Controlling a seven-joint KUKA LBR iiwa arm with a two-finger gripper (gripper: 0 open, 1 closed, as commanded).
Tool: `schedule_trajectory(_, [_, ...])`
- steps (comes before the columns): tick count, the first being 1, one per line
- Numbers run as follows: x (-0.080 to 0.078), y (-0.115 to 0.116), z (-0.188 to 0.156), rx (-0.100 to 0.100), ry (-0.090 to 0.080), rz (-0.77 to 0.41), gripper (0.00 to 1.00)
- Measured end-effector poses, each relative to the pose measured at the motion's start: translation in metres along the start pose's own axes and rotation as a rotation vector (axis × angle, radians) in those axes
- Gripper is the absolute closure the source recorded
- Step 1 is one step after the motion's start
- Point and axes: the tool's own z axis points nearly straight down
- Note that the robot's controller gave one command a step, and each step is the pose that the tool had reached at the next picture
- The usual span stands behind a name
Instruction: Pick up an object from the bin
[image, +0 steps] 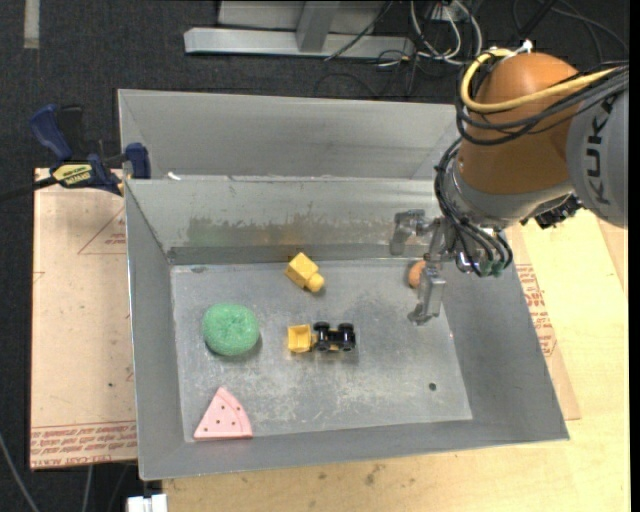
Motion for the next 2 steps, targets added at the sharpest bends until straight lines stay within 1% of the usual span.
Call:
schedule_trajectory(1, [-0.001, 0.000, -0.005, 0.000, -0.009, 0.000, 0.00])
schedule_trajectory(2, [-0.002, 0.017, 0.049, 0.000, -0.014, 0.026, 0.00])
